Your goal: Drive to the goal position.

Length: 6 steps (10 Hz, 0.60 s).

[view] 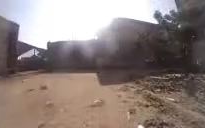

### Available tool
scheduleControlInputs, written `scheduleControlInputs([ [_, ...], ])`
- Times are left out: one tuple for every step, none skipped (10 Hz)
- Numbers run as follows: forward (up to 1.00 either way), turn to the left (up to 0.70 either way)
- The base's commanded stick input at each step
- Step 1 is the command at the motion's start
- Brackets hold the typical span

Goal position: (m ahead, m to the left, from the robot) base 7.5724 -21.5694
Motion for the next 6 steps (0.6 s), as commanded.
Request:
scheduleControlInputs([
  [1.0,-0.27],
  [1.0,-0.27],
  [1.0,-0.27],
  [1.0,0.0],
  [1.0,0.0],
  [1.0,0.0],
])
